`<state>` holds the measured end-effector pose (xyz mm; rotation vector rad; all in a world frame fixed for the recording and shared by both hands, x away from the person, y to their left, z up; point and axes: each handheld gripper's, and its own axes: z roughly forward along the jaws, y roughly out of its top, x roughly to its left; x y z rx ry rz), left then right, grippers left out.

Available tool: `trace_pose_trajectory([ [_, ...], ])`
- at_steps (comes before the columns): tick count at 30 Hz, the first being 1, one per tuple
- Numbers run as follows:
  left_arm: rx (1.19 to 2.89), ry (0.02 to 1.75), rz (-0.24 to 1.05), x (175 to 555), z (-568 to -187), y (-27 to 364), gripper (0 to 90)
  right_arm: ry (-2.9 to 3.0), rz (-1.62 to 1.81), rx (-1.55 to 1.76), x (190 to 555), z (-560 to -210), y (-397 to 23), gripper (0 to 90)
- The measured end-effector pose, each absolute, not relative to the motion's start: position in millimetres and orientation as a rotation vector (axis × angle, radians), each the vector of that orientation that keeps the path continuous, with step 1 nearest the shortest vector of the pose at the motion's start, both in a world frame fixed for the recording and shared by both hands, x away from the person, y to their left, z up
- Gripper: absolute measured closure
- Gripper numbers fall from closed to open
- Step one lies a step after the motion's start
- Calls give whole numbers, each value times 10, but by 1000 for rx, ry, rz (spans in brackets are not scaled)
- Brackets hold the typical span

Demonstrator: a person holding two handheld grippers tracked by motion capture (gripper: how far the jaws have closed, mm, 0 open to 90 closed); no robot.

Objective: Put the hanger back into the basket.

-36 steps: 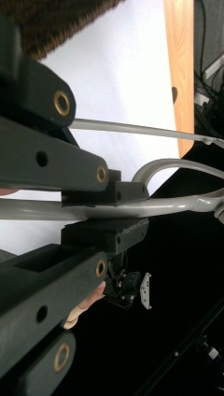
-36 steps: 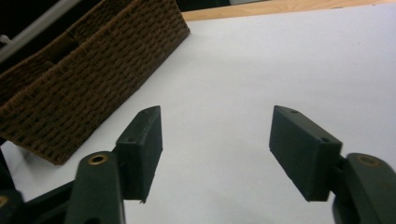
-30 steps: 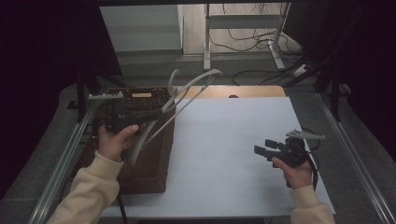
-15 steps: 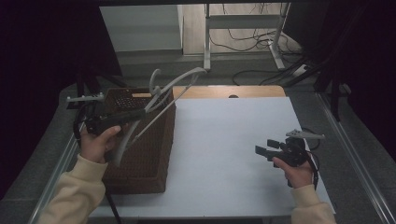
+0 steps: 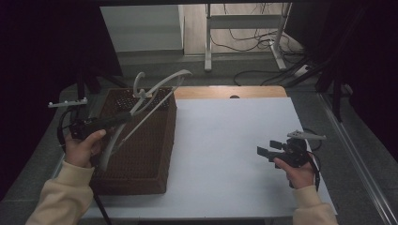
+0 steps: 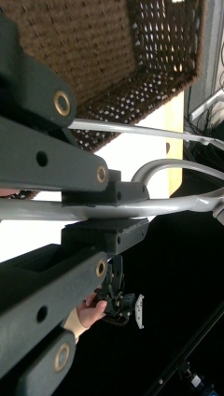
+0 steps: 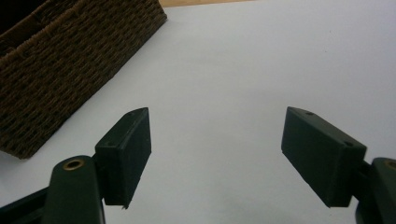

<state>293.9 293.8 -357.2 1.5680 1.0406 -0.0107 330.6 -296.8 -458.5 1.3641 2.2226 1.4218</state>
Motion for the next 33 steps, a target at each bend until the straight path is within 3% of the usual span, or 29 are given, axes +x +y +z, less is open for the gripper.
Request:
trace_pose_trajectory([
  [10, 1560, 1075, -3, 2878, -3719, 3251, 821, 2221, 1418, 1370, 3308, -4594, -2969, 246],
  [33, 1583, 1087, -19, 2975, -3987, 3582, 821, 2232, 1400, 1382, 3322, -4631, -2961, 246],
])
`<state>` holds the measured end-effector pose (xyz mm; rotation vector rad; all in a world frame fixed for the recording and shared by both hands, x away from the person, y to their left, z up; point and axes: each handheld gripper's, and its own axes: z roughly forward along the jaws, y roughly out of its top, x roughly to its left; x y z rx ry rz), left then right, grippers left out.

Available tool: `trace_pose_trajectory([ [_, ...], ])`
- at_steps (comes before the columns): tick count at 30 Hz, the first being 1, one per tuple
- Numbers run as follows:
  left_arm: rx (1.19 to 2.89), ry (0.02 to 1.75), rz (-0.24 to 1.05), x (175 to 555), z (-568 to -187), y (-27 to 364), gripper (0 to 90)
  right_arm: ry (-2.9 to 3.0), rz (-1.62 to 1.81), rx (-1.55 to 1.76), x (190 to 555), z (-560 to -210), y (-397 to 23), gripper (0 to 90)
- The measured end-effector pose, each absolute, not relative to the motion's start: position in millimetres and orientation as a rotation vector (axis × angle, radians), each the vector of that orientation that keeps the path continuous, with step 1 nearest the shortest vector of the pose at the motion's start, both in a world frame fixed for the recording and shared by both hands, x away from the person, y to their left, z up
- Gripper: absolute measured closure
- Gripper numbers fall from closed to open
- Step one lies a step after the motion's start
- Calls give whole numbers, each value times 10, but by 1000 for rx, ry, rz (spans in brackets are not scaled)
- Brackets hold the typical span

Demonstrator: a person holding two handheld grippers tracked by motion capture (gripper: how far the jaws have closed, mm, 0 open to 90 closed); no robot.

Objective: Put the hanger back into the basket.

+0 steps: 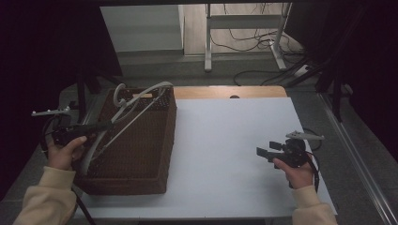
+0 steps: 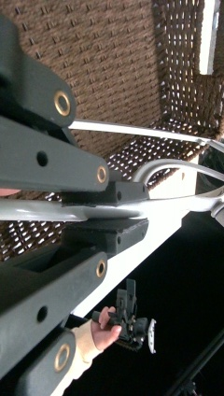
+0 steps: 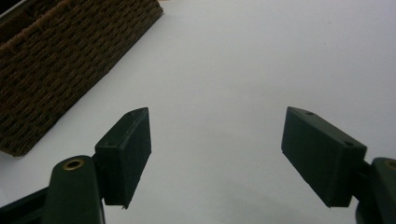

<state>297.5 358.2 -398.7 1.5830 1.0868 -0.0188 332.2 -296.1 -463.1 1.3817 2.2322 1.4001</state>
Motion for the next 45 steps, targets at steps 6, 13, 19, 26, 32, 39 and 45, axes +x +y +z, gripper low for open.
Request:
trace_pose_trajectory([
  [6, 1589, 1079, -18, 2999, -4012, 3604, 820, 2230, 1402, 1381, 3322, -4630, -2963, 246],
  [13, 1600, 1077, -8, 3009, -4049, 3648, 820, 2233, 1398, 1381, 3323, -4632, -2966, 246],
  [19, 1602, 1100, -14, 3015, -4143, 3717, 820, 2235, 1395, 1384, 3324, -4635, -2964, 246],
  [26, 1643, 1227, -38, 3069, -4346, 3730, 792, 2240, 1389, 1385, 3328, -4644, -2956, 245],
  [32, 1689, 1248, 9, 3097, -4357, 3708, 316, 2242, 1387, 1384, 3328, -4646, -2956, 245],
  [39, 1702, 1229, 38, 3056, -4302, 3660, 275, 2246, 1383, 1383, 3327, -4648, -2951, 244],
  [45, 1710, 1208, 60, 3011, -4282, 3632, 264, 2247, 1383, 1384, 3328, -4648, -2952, 242],
])
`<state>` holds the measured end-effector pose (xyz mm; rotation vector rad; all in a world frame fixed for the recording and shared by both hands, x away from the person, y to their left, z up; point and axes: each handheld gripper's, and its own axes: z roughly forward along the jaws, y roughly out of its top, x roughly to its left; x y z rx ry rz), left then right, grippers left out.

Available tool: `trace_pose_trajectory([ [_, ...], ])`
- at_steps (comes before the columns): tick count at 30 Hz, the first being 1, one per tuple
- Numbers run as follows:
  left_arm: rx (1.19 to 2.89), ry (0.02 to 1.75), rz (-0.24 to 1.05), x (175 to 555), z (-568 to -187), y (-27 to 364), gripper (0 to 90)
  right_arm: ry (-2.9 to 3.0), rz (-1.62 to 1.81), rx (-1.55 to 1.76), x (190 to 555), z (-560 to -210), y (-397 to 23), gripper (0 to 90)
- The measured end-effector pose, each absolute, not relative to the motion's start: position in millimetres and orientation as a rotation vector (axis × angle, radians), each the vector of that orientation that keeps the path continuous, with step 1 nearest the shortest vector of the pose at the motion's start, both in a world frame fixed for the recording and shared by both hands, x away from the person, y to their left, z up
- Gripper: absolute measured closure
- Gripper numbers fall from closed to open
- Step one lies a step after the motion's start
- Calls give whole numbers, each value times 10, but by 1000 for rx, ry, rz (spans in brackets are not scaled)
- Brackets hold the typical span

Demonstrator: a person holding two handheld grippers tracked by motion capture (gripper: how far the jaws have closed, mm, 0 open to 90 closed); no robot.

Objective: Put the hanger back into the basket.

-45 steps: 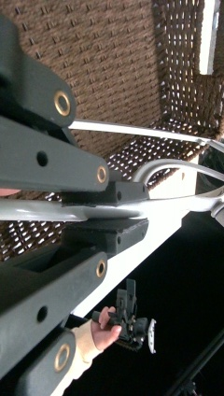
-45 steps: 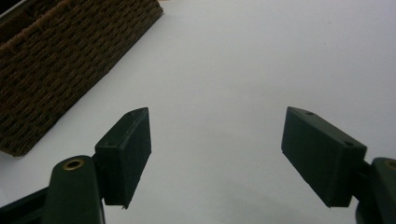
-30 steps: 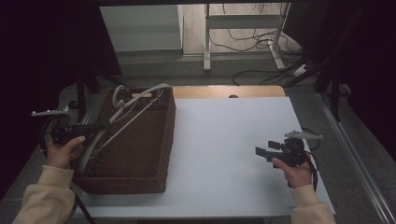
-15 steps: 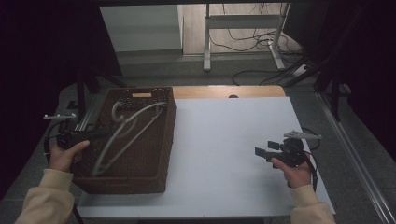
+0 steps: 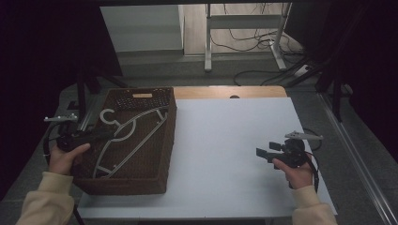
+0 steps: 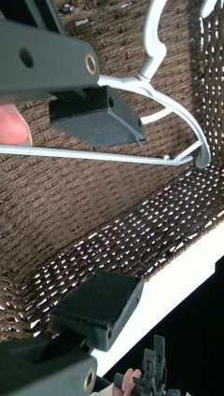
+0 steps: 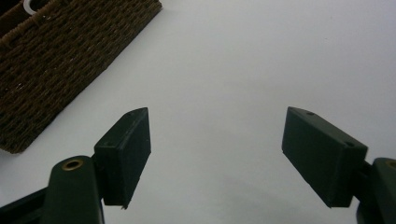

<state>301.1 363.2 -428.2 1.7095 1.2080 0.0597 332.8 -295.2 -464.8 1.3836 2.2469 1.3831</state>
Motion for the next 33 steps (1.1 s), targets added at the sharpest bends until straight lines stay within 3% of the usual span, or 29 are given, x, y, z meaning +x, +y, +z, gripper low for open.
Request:
trace_pose_trajectory([
  [11, 1750, 1215, 198, 2875, -4201, 3423, 221, 2247, 1387, 1380, 3333, -4645, -2959, 239],
  [33, 1877, 1079, 317, 2618, -4136, 2628, 204, 2255, 1380, 1361, 3333, -4629, -2973, 238],
])
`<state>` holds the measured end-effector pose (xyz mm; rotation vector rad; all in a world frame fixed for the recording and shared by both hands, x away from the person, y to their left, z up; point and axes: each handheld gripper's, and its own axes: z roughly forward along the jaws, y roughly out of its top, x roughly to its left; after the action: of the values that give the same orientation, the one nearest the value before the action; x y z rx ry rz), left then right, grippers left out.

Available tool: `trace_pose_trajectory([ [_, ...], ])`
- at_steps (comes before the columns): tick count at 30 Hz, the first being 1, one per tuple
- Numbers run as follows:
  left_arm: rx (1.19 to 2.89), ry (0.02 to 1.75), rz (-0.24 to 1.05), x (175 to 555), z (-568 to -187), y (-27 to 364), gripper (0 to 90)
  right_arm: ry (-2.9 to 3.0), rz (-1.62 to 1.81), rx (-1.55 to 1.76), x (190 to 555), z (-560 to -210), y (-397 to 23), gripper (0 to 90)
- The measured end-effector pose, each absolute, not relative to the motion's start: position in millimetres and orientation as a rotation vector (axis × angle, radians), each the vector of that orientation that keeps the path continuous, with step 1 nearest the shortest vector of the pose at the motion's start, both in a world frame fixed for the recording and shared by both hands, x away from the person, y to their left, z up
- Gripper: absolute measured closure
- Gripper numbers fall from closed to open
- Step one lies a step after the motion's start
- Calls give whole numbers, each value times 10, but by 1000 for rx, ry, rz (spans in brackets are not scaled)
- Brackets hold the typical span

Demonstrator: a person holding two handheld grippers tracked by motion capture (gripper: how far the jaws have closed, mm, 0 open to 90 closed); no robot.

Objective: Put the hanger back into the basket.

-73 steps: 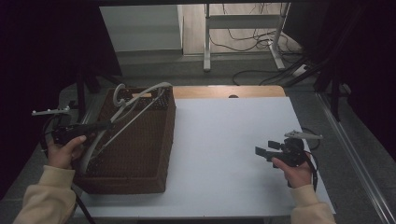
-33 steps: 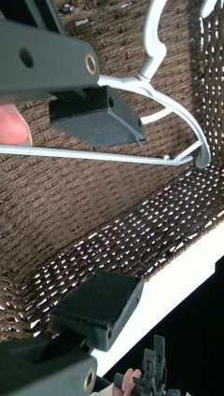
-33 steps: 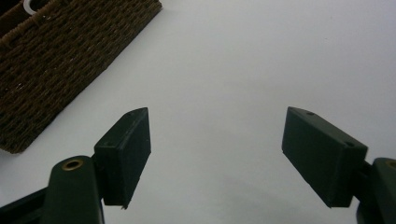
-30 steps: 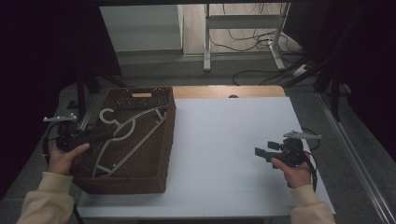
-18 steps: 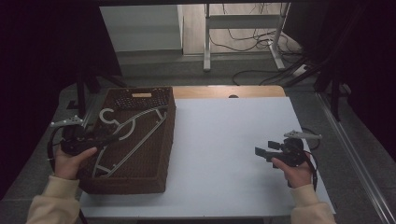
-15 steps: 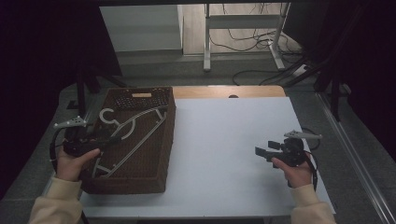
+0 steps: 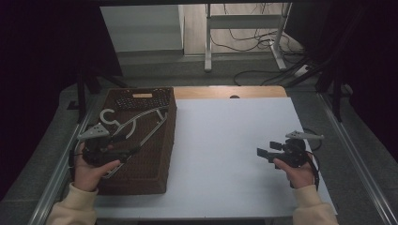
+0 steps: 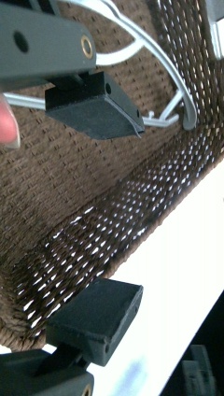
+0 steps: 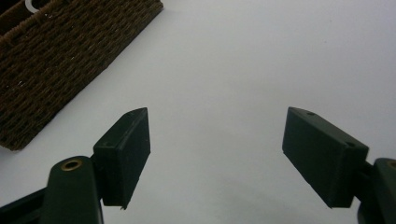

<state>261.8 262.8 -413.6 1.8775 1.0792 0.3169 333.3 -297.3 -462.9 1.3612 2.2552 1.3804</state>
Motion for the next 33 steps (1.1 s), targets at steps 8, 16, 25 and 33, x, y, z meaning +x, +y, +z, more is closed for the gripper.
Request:
trace_pose_trajectory([
  [8, 1937, 1042, 362, 2560, -4202, 2427, 201, 2245, 1384, 1351, 3330, -4597, -3036, 238],
  [16, 1924, 1075, 351, 2545, -4345, 2405, 201, 2245, 1394, 1310, 3315, -4581, -3075, 232],
  [25, 1926, 1087, 345, 2571, -4388, 2419, 202, 2263, 1352, 1219, 3293, -4581, -3031, 200],
  [33, 1917, 1089, 353, 2564, -4366, 2444, 202, 2260, 1348, 1216, 3293, -4576, -3049, 196],
])
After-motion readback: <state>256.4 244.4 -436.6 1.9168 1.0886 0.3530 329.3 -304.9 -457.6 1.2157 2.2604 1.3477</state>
